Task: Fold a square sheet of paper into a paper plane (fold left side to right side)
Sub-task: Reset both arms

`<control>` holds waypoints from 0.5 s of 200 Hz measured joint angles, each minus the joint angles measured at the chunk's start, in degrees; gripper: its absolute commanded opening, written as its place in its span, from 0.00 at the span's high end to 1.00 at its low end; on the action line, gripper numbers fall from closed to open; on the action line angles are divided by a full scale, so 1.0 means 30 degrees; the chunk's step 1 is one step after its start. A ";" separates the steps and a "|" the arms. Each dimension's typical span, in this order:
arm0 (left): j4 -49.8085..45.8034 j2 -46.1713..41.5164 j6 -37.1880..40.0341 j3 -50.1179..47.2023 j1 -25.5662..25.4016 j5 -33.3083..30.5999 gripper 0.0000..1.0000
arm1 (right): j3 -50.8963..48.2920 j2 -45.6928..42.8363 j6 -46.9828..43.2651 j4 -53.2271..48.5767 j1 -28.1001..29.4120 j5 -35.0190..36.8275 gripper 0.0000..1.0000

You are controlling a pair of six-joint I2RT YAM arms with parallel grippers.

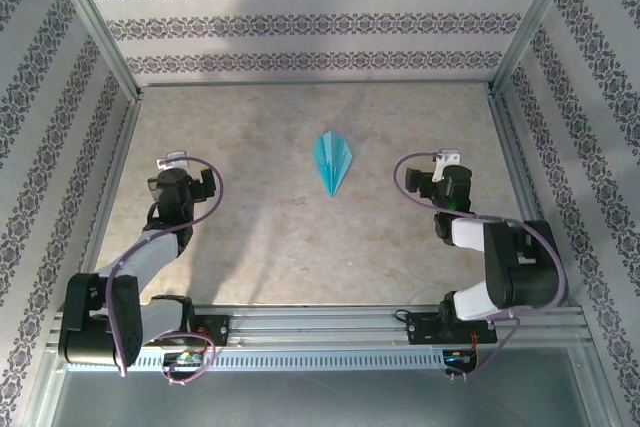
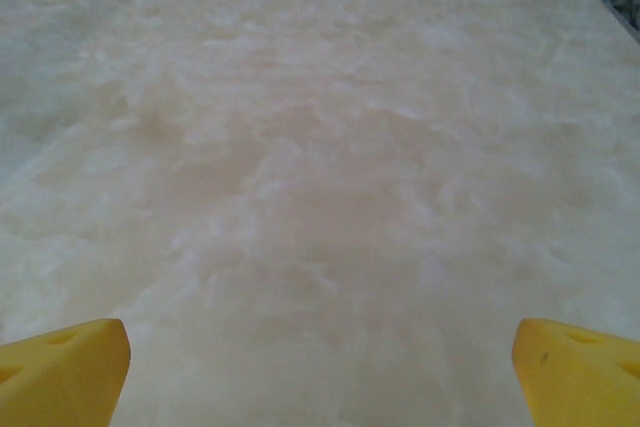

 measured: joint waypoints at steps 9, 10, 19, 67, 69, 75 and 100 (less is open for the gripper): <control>0.0882 0.0379 0.0044 -0.0248 0.0073 0.0248 0.00 | -0.0044 0.0379 -0.0029 0.0182 -0.0007 -0.0168 0.02; 0.1027 0.0444 0.0051 -0.0291 0.0080 0.0299 0.00 | -0.0051 0.0386 -0.0029 0.0182 -0.0007 -0.0182 0.02; 0.2004 0.0962 0.0080 -0.0488 0.0160 0.0634 0.00 | -0.0182 0.0423 -0.0066 0.0692 -0.0015 -0.0291 0.02; 0.6681 0.5085 0.0168 -0.0867 0.0175 0.2783 0.00 | -0.0248 0.0452 -0.0095 0.2310 -0.0124 -0.0306 0.02; 0.6856 0.5209 0.0175 -0.0903 0.0175 0.2841 0.00 | -0.0248 0.0452 -0.0102 0.2324 -0.0124 -0.0306 0.02; 0.7541 0.5712 0.0211 -0.1056 0.0175 0.3038 0.00 | -0.0248 0.0452 -0.0117 0.2361 -0.0124 -0.0306 0.02; 0.9799 0.7672 0.0386 -0.1661 0.0175 0.3716 0.00 | -0.0248 0.0452 -0.0146 0.2470 -0.0124 -0.0299 0.02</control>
